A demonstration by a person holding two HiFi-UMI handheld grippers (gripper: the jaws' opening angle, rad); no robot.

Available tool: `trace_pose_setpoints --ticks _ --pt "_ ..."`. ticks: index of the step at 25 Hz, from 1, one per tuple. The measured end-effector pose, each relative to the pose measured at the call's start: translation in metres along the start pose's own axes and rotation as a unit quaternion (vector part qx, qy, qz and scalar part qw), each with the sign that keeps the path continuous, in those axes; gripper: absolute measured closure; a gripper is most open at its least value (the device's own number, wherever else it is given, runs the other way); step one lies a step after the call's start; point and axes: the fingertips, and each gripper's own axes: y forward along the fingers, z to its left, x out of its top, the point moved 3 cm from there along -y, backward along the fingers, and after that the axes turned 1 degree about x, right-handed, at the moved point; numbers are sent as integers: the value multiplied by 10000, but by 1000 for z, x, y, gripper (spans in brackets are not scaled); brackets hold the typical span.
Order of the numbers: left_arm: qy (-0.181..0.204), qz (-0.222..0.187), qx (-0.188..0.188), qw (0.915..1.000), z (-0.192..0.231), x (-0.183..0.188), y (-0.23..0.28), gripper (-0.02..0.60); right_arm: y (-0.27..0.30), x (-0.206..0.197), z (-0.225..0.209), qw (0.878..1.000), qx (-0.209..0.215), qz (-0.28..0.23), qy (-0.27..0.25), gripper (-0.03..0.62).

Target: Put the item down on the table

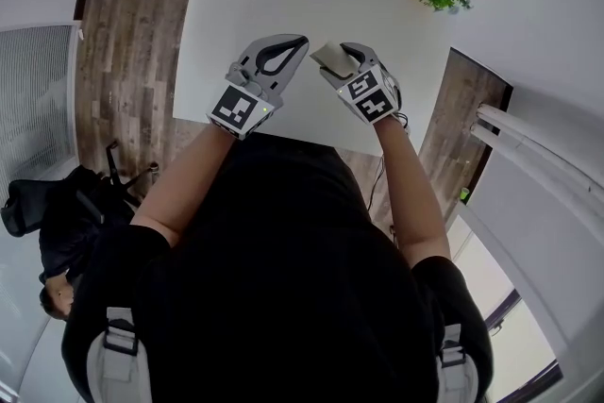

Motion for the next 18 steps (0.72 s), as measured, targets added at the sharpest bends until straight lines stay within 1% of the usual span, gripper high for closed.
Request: trace_pose_setpoints --ticks 5,18 --pt "60 112 -2 9999 6 -9 2 588 15 -8 -4 9996 26 273 -75 309" --pt "-10 435 -188 9989 14 -46 6 588 61 -25 -15 9945 -8 917 -501 310"
